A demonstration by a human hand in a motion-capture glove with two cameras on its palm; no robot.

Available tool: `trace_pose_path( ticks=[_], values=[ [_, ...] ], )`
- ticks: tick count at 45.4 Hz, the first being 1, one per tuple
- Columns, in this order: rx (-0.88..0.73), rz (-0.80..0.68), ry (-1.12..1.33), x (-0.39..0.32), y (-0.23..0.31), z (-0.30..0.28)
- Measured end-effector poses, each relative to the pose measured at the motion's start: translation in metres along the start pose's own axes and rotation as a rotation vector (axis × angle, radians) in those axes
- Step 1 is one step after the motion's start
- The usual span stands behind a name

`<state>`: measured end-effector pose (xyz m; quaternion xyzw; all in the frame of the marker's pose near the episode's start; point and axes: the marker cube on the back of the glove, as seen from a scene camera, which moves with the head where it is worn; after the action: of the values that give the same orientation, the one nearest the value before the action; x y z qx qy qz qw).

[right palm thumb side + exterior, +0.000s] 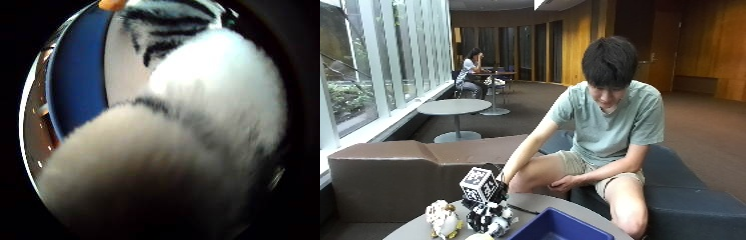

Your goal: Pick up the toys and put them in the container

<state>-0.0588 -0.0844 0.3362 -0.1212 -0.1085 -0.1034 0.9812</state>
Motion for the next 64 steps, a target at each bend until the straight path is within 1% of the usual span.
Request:
trace_pose_path(
  ticks=[5, 12, 15, 21, 26, 33, 38, 45, 52, 57, 64],
  values=[
    [0.055, 0.05, -0.066, 0.003, -0.005, 0.004],
    [0.096, 0.078, -0.077, -0.002, -0.005, 0.005],
    [0.083, 0.114, -0.113, 0.0, 0.001, 0.007],
    [0.001, 0.175, -0.228, 0.004, 0.017, 0.006],
    [-0.007, 0.16, -0.264, 0.001, 0.035, -0.006],
    [0.027, 0.105, -0.196, -0.013, 0.061, -0.069],
    [0.088, 0.091, -0.162, -0.024, 0.08, -0.123],
    [0.184, 0.055, -0.102, -0.054, 0.098, -0.201],
    [0.275, 0.011, -0.074, -0.106, 0.104, -0.279],
    [0.301, -0.032, -0.078, -0.144, 0.103, -0.309],
    [0.329, -0.099, -0.074, -0.202, 0.094, -0.329]
  ],
)
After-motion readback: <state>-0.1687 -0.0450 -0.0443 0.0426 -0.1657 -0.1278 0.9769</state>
